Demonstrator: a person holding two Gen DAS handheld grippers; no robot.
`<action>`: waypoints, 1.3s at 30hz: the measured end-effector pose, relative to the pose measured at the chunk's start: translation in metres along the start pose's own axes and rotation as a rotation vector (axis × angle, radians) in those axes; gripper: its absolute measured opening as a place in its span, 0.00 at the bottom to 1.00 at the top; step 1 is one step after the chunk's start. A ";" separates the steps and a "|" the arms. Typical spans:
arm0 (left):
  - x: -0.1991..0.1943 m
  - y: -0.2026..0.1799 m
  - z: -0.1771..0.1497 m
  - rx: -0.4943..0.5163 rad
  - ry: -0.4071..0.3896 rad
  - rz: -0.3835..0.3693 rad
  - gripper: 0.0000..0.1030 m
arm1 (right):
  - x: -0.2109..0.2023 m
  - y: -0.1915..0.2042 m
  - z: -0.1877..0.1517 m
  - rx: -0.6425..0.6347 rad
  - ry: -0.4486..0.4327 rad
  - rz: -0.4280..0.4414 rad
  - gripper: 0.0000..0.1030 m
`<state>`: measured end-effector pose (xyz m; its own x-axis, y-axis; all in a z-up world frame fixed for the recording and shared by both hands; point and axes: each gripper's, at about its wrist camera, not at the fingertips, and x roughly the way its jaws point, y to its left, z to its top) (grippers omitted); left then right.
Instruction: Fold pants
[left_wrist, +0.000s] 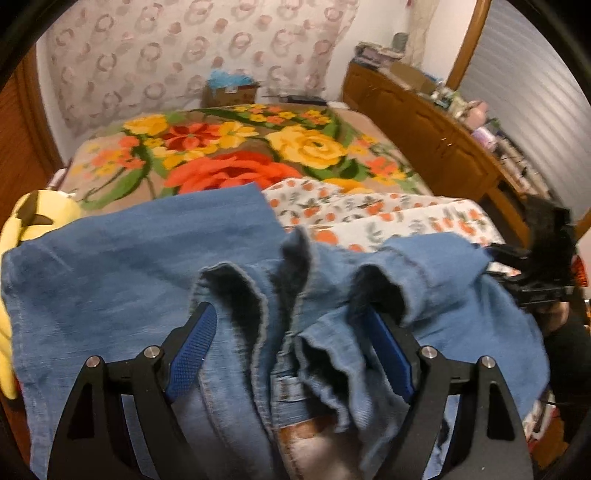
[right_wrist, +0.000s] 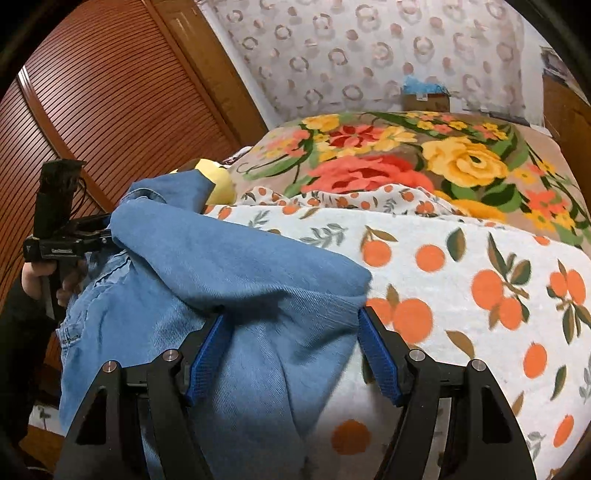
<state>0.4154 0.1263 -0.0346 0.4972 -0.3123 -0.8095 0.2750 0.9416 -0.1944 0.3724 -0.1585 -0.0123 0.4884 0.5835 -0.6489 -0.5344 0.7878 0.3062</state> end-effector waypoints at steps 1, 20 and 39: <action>-0.002 -0.002 0.000 0.003 -0.008 -0.002 0.81 | 0.002 -0.001 0.001 -0.002 0.002 -0.001 0.70; -0.004 -0.029 0.005 0.045 0.016 0.069 0.76 | 0.001 -0.006 -0.004 -0.035 -0.006 -0.040 0.66; -0.073 -0.088 -0.077 0.064 -0.119 0.077 0.60 | -0.077 0.052 -0.049 -0.072 -0.134 -0.127 0.66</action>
<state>0.2914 0.0764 -0.0012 0.6119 -0.2561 -0.7483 0.2826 0.9545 -0.0956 0.2737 -0.1723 0.0197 0.6398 0.5054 -0.5790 -0.5085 0.8433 0.1742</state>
